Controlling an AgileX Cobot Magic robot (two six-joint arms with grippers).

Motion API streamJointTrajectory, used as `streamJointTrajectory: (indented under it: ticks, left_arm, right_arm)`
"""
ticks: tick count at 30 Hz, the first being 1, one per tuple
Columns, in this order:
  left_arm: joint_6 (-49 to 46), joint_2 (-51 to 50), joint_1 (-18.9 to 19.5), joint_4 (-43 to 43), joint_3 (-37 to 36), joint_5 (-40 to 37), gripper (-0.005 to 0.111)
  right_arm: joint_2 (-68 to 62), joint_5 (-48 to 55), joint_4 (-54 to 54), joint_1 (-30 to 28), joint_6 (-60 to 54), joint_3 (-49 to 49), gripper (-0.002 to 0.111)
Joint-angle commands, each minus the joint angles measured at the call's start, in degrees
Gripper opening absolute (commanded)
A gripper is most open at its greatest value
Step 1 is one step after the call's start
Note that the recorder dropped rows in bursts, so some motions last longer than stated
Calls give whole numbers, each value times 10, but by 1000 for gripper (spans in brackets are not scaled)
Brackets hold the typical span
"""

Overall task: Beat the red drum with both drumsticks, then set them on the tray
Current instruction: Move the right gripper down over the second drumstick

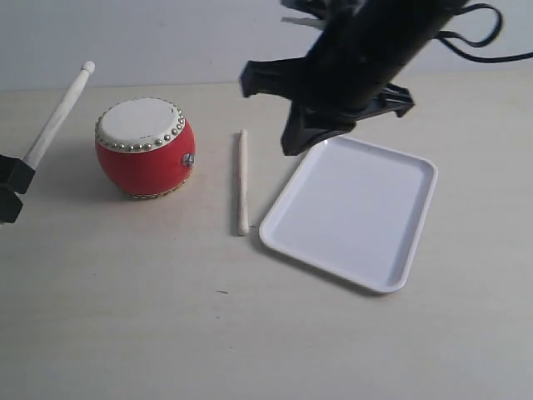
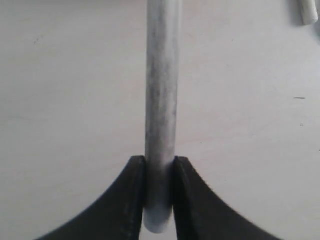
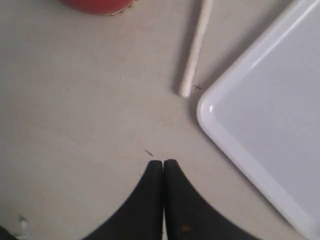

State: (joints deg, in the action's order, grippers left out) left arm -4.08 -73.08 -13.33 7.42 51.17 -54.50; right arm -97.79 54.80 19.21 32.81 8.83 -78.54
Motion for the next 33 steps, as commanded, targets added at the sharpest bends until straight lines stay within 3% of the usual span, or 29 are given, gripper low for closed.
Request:
streamJointTrajectory:
  ticks: [1, 18, 29, 33]
  left_arm:
    - [-1, 3, 2, 10, 0, 3, 0]
    - [-1, 3, 2, 27, 0, 7, 0]
    - [-1, 3, 2, 36, 0, 5, 0]
    - [-1, 3, 2, 36, 0, 3, 0]
  right_arm:
    - [-78, 9, -97, 40, 116, -71, 0]
    - [-264, 147, -11, 41, 96, -233, 0]
    - [-283, 83, -51, 41, 87, -247, 0]
    - [-294, 64, -42, 41, 69, -247, 5]
